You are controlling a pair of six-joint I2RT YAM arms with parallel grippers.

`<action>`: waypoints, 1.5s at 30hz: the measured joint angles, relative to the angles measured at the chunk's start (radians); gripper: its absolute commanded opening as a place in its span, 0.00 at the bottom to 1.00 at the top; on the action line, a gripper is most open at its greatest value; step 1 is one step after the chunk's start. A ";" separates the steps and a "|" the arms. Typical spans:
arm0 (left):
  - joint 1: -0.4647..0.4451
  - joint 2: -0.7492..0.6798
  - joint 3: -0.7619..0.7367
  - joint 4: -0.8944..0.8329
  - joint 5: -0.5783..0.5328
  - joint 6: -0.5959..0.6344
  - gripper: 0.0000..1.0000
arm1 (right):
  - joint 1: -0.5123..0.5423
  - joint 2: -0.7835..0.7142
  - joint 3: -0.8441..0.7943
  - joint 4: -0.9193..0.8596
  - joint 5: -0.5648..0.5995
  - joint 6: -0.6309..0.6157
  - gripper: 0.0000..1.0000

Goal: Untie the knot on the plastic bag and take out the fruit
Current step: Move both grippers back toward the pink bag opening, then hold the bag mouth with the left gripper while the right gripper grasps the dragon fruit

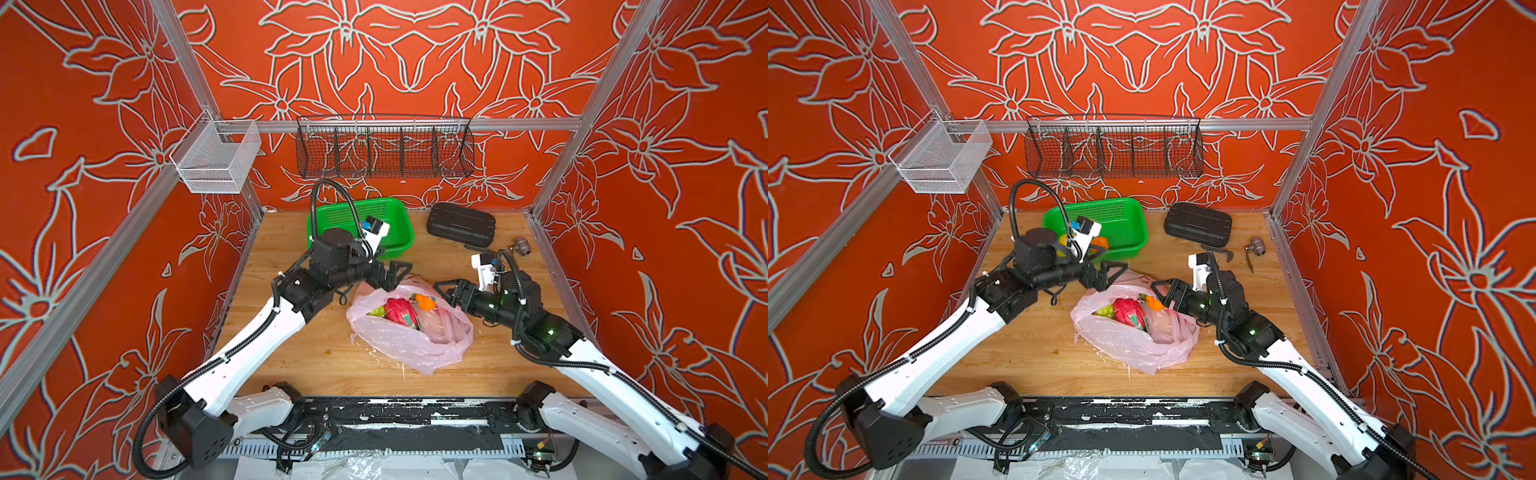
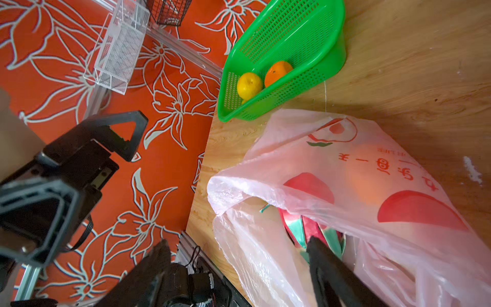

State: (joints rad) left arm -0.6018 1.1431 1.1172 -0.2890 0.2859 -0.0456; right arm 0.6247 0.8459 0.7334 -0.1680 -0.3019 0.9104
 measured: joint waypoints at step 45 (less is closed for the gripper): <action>0.008 0.283 0.045 -0.188 -0.444 -0.216 0.23 | 0.460 0.377 -0.108 -0.037 0.207 -0.086 0.85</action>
State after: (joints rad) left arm -0.5934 1.4258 1.1625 -0.4767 -0.1581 -0.2619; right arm 1.0847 1.2232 0.6250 -0.2047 -0.0952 0.8242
